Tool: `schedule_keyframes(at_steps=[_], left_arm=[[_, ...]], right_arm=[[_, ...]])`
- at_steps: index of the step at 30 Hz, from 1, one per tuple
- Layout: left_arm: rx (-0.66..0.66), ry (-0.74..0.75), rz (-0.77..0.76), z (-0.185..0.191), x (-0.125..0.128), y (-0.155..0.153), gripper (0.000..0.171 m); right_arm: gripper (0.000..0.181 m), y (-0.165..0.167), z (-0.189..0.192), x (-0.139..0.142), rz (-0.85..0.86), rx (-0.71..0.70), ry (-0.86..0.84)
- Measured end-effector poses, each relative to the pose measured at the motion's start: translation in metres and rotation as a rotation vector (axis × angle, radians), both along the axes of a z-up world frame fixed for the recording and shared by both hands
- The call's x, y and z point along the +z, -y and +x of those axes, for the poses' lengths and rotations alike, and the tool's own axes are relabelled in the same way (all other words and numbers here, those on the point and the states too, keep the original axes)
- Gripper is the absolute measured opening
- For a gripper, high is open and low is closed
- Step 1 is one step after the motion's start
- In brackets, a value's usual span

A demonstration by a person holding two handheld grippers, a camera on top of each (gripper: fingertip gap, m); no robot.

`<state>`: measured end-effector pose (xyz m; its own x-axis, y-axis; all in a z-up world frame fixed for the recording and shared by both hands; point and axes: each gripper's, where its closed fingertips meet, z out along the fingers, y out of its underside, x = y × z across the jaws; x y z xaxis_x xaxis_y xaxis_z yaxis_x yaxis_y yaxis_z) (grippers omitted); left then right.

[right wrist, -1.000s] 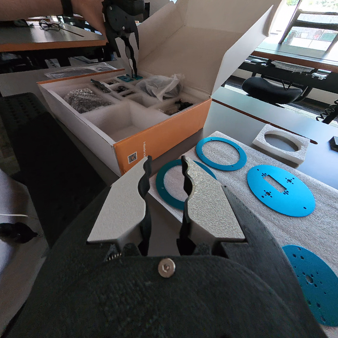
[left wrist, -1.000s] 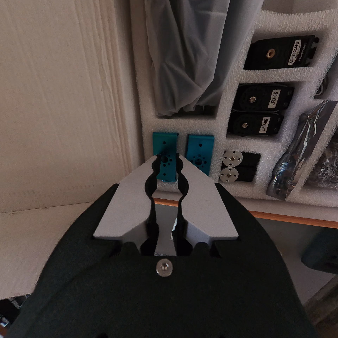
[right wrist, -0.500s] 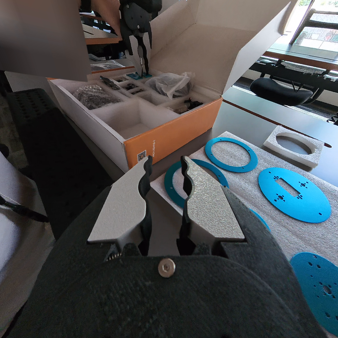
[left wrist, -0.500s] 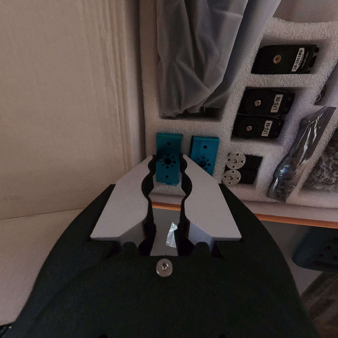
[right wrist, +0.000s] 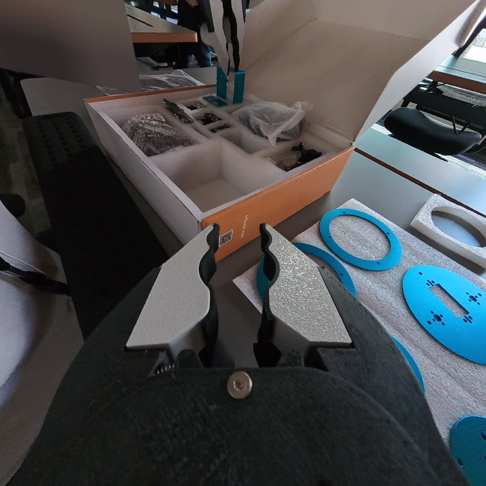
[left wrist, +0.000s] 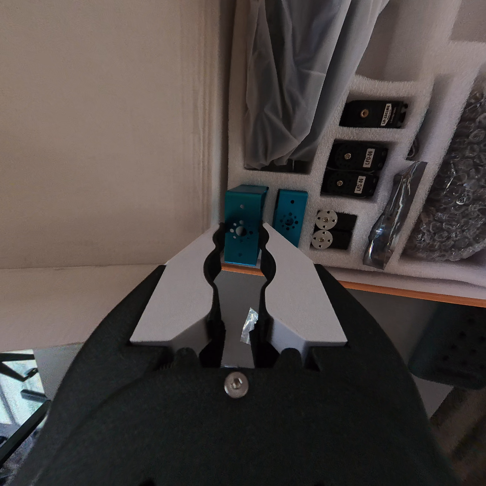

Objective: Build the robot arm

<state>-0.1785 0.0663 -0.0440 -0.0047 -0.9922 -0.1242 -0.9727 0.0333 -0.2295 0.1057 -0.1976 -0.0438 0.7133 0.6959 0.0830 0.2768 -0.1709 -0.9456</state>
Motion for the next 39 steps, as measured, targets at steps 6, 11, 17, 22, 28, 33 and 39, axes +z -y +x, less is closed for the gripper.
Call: schedule_keyframes(at_steps=[6,11,17,22,28,33,39], left_arm=[[0.070,0.165,0.030,0.000,0.039,-0.009,0.024],[0.092,0.213,0.015,-0.003,0.055,-0.009,0.024],[0.069,0.184,0.024,0.000,0.048,-0.004,0.024],[0.071,0.215,0.008,0.002,0.044,0.002,0.024],[0.194,0.548,-0.131,0.005,0.068,0.013,0.024],[0.220,0.770,-0.212,-0.003,0.094,0.021,0.023],[0.193,0.678,-0.085,-0.007,0.093,0.018,0.024]], right_arm=[[0.030,0.001,-0.005,-0.004,-0.005,0.005,-0.003],[0.030,0.002,-0.001,-0.006,-0.013,-0.005,-0.010],[0.030,0.002,0.002,-0.006,-0.017,-0.008,-0.026],[0.030,0.002,0.002,-0.010,-0.027,-0.006,-0.021],[0.030,0.001,0.001,-0.012,-0.039,-0.003,-0.024],[0.030,-0.004,-0.006,-0.012,-0.047,0.015,-0.021],[0.030,-0.006,-0.020,-0.011,-0.048,0.045,-0.013]])
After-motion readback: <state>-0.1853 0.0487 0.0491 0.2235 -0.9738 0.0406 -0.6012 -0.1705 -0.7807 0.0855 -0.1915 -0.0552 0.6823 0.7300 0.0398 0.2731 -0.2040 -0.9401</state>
